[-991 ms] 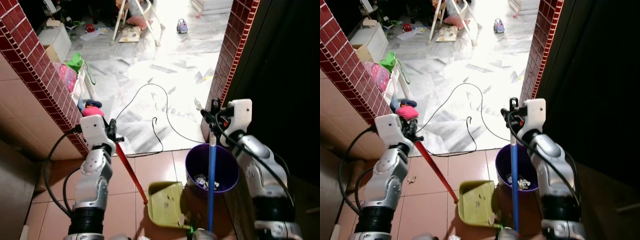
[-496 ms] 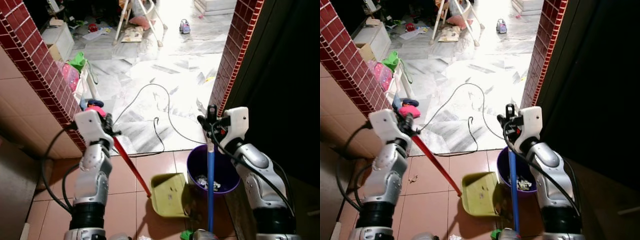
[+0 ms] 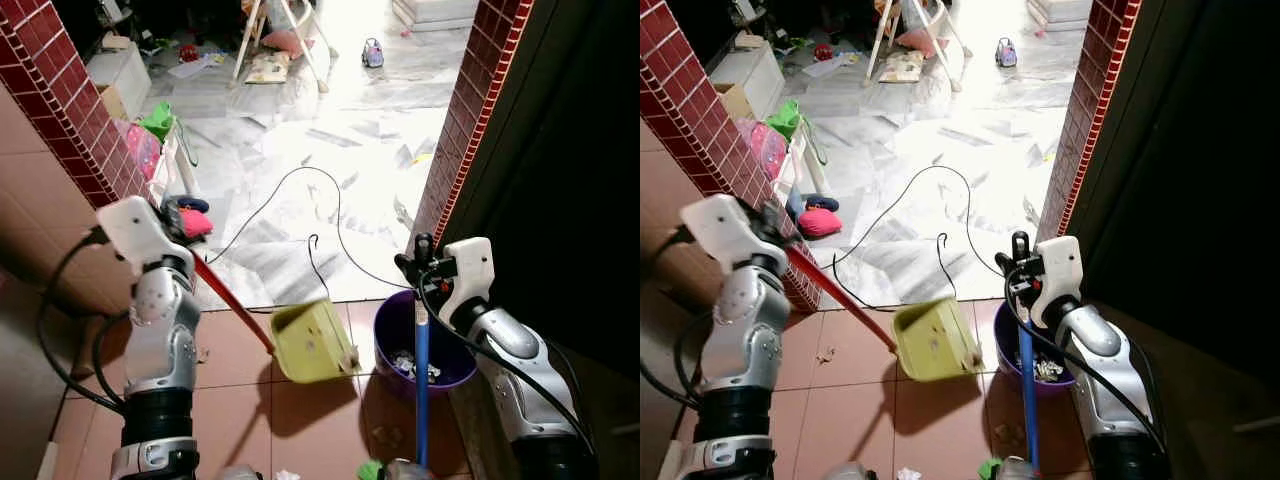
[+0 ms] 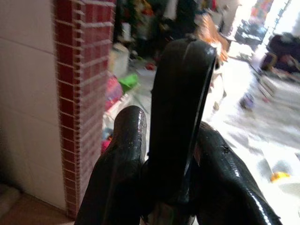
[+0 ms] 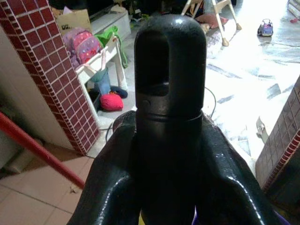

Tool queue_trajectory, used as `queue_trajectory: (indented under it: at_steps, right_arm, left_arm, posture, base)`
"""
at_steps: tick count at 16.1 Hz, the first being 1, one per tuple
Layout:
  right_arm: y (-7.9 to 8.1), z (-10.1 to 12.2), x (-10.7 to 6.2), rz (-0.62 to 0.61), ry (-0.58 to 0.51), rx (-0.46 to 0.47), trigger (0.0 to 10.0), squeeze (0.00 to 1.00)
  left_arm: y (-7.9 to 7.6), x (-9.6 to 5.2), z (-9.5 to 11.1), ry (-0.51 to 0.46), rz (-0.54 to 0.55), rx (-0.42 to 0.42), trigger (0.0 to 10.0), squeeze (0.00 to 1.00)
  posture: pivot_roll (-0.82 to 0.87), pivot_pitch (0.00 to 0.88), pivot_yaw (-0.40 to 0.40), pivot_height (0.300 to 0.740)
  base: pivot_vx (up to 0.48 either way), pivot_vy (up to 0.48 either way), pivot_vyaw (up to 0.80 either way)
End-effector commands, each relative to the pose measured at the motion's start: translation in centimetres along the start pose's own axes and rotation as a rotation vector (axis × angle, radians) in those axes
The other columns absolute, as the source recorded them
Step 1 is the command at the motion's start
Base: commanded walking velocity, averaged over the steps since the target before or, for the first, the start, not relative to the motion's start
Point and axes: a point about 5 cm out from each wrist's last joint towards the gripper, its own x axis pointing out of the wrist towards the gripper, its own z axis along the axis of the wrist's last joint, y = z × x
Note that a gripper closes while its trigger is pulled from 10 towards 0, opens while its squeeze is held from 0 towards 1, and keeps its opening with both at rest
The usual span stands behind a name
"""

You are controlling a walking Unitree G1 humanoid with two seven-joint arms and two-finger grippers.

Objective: Sweep floor

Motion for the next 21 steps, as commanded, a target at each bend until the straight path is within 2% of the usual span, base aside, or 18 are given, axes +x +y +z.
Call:
queue_trajectory:
  at_steps: [1,2,6,8,9,12,13,14,18,19,20,21]
  right_arm:
    - [0.1,-0.9,-0.1,0.015,0.040,0.007,10.0,0.00]
    - [-0.1,-1.0,-0.1,0.016,0.046,-0.004,10.0,0.00]
    - [-0.5,-1.1,0.0,0.009,0.050,-0.011,10.0,0.00]
    - [-0.6,-1.1,0.0,0.011,0.051,-0.014,10.0,0.00]
    - [-0.5,-1.2,-0.1,0.016,0.053,-0.017,10.0,0.00]
    - [-0.6,-1.4,-0.2,0.015,0.055,-0.020,10.0,0.00]
    - [-0.7,-1.5,-0.3,0.006,0.056,-0.010,10.0,0.00]
    - [-0.7,-1.8,-0.4,-0.005,0.060,0.006,10.0,0.00]
    - [0.4,-2.5,-0.4,0.015,0.069,0.023,10.0,0.00]
    - [0.5,-2.6,-0.4,0.018,0.071,0.021,10.0,0.00]
    - [0.5,-2.6,-0.3,0.016,0.072,0.020,10.0,0.00]
    - [0.5,-2.7,-0.2,0.014,0.072,0.018,10.0,0.00]
  left_arm:
    - [-0.3,0.6,3.5,-0.160,0.010,-0.020,10.0,0.00]
    - [-0.5,0.7,4.7,-0.205,0.028,-0.031,10.0,0.00]
    - [-1.0,1.6,6.6,-0.253,0.088,-0.138,10.0,0.00]
    - [-1.7,2.4,8.7,-0.318,0.115,-0.219,10.0,0.00]
    - [-2.2,3.4,9.5,-0.324,0.113,-0.285,10.0,0.00]
    - [-3.0,4.2,8.9,-0.281,0.105,-0.336,10.0,0.00]
    - [-3.1,4.3,8.8,-0.267,0.104,-0.383,10.0,0.00]
    - [-3.3,4.5,8.7,-0.241,0.089,-0.489,10.0,0.00]
    - [-3.0,5.3,8.6,-0.211,0.113,-0.640,10.0,0.00]
    - [-3.5,5.3,8.5,-0.194,0.081,-0.654,10.0,0.00]
    - [-4.2,5.3,8.4,-0.193,0.028,-0.598,10.0,0.00]
    - [-4.9,5.4,8.6,-0.188,-0.044,-0.578,10.0,0.00]
  posture:
    - [-0.08,0.000,0.032,0.740]
    - [-0.09,0.000,0.026,0.740]
    - [-0.09,0.000,0.015,0.740]
    - [-0.11,0.000,0.007,0.740]
    - [-0.11,0.000,0.005,0.740]
    - [-0.13,0.000,0.015,0.740]
    - [-0.13,0.000,0.018,0.740]
    - [-0.13,0.000,0.021,0.740]
    - [-0.12,0.000,0.026,0.740]
    - [-0.12,0.000,0.029,0.740]
    - [-0.12,0.000,0.030,0.740]
    - [-0.12,0.000,0.038,0.740]
  base:
    - [0.000,0.000,0.00]
    - [0.000,0.000,0.00]
    - [0.000,0.000,0.00]
    - [0.000,0.000,0.00]
    - [0.000,0.000,0.00]
    - [0.000,0.000,0.00]
    - [0.000,0.000,0.00]
    - [0.000,0.000,0.00]
    - [0.000,0.000,0.00]
    - [0.000,0.000,0.00]
    - [0.000,0.000,0.00]
    - [0.000,0.000,0.00]
